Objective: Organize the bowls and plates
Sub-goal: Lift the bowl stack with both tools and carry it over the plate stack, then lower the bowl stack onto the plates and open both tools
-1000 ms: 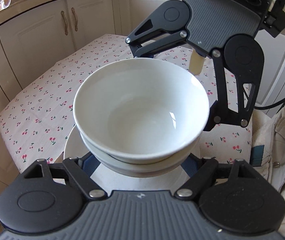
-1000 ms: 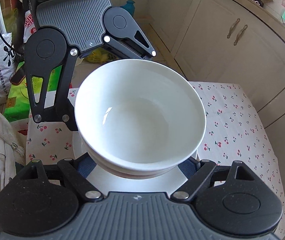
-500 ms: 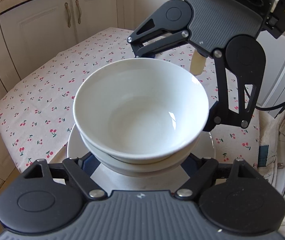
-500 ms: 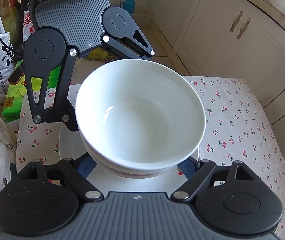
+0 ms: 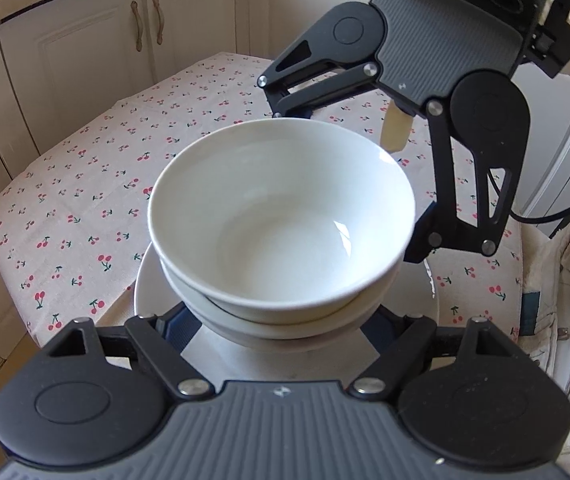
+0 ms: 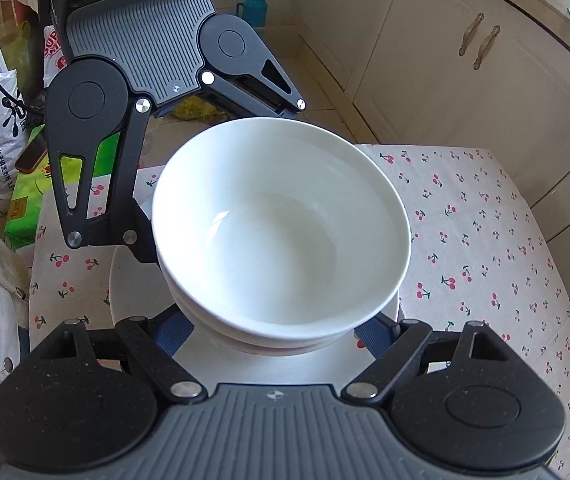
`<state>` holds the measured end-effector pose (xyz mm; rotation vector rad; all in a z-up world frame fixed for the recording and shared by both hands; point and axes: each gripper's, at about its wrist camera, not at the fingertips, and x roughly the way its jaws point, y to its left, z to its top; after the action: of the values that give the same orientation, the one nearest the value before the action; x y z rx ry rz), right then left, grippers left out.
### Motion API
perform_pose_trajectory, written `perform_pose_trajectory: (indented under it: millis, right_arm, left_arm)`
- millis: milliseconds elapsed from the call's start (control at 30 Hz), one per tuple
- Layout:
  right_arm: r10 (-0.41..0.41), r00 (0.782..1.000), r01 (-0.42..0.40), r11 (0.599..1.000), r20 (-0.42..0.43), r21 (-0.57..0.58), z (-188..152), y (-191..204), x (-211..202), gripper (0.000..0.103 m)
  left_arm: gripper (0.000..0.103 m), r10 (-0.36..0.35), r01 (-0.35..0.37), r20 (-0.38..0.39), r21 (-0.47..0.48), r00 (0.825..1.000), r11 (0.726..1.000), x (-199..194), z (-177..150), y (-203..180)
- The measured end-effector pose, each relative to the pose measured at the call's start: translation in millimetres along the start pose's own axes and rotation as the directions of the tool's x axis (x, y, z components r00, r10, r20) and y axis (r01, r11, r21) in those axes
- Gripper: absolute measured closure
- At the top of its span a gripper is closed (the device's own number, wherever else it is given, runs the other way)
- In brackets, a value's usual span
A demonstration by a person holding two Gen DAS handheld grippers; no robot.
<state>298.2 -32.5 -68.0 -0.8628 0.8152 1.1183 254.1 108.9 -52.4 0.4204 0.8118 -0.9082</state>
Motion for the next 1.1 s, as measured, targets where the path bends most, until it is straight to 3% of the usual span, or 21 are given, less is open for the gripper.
perform_pose_trajectory:
  millis: [200, 333, 467, 667, 800, 933, 1100]
  right_arm:
    - [0.009, 1.000, -0.009, 1.000, -0.005, 0.029, -2.5, -4.2, 2.6, 0.013]
    - [-0.008, 1.000, 0.007, 0.999, 0.006, 0.032, -4.2, -3.1, 2.0, 0.011]
    - [-0.022, 1.000, 0.021, 0.999, 0.019, 0.048, -4.3, -1.9, -0.4, 0.007]
    - [-0.108, 0.994, 0.105, 0.991, 0.032, 0.081, -5.7, 6.0, -9.4, 0.000]
    - [-0.157, 0.987, 0.152, 0.980, 0.032, 0.125, -11.1, 16.6, -19.2, 0.000]
    - [-0.209, 0.978, 0.206, 0.966, 0.004, 0.156, -19.4, 32.6, -26.4, 0.000]
    - [-0.255, 0.967, 0.241, 0.938, 0.023, 0.247, -34.1, 51.5, -42.5, 0.000]
  left_arm:
    - [0.019, 0.011, -0.011, 0.006, 0.009, 1.000, 1.000, 0.2, -0.8, -2.5]
    - [0.011, 0.009, -0.009, 0.021, -0.001, 1.000, 1.000, -0.9, -3.0, -3.5]
    - [0.007, 0.054, -0.054, 0.037, 0.001, 0.998, 0.999, -6.0, -5.5, -9.0]
    - [0.006, 0.128, -0.129, 0.022, 0.005, 0.991, 0.992, -13.7, -11.8, -27.4]
    - [0.006, 0.198, -0.197, 0.045, -0.026, 0.979, 0.980, -23.2, -15.4, -42.3]
    - [0.001, 0.285, -0.276, 0.120, -0.085, 0.951, 0.957, -38.0, -18.2, -58.3]
    - [0.001, 0.325, -0.290, 0.163, -0.206, 0.932, 0.935, -52.7, -24.0, -79.9]
